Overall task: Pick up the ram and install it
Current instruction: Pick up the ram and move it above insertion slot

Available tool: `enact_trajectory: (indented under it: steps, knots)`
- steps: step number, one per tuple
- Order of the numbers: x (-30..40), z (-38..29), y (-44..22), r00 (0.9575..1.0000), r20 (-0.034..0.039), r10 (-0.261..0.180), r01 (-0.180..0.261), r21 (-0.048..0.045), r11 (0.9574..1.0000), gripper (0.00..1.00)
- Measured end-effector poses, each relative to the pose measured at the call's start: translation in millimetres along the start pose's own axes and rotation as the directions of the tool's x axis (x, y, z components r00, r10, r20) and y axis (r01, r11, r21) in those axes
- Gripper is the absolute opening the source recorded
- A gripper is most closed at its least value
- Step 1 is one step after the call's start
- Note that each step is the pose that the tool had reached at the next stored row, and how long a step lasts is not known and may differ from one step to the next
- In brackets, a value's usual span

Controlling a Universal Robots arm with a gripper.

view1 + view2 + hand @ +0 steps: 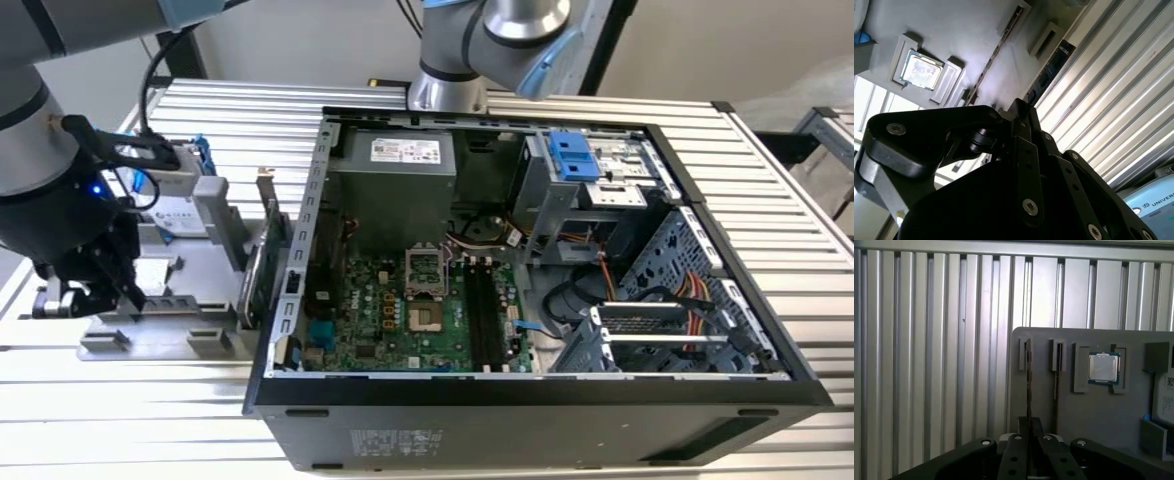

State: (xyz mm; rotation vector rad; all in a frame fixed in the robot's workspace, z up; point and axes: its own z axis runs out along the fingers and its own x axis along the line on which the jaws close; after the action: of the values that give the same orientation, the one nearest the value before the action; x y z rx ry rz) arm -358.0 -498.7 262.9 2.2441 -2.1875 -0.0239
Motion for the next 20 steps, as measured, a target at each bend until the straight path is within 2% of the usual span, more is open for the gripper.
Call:
enact_trajectory:
  steps: [20]
  knots:
    - [-0.2,-33.9,0.5,1.0000,0.0000,0.000,0.000,0.0000,1.0000,0.00]
